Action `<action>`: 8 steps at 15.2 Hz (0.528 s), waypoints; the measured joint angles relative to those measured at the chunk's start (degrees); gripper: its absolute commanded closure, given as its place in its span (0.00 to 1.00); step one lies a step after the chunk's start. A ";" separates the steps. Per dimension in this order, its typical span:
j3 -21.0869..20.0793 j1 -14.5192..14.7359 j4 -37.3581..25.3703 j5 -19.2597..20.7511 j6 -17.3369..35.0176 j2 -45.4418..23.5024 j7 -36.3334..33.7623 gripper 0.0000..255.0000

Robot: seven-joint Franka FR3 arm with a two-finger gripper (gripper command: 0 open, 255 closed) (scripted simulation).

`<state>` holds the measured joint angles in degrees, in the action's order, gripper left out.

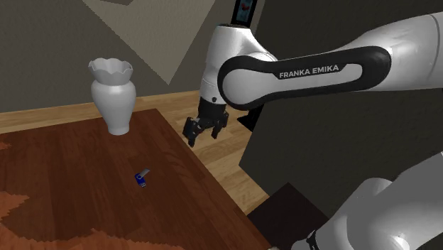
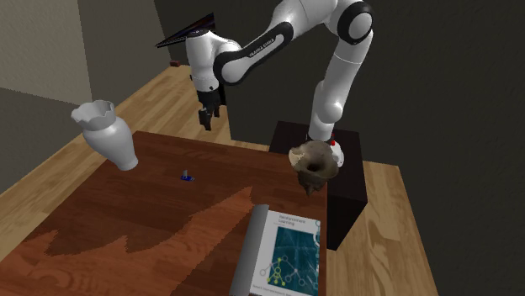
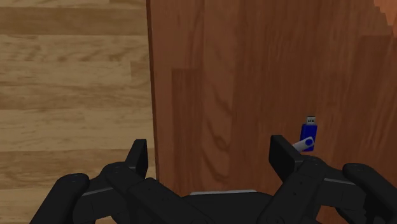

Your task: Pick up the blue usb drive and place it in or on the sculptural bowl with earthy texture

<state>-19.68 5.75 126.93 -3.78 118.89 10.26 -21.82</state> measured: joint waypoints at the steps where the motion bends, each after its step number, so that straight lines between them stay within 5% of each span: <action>1: -0.71 0.19 -1.22 0.69 0.70 -2.10 -1.34 0.00; 8: -3.96 2.77 -10.41 7.28 4.77 -17.19 -10.92 0.00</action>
<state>-23.64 8.52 116.52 3.50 123.66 -6.93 -32.74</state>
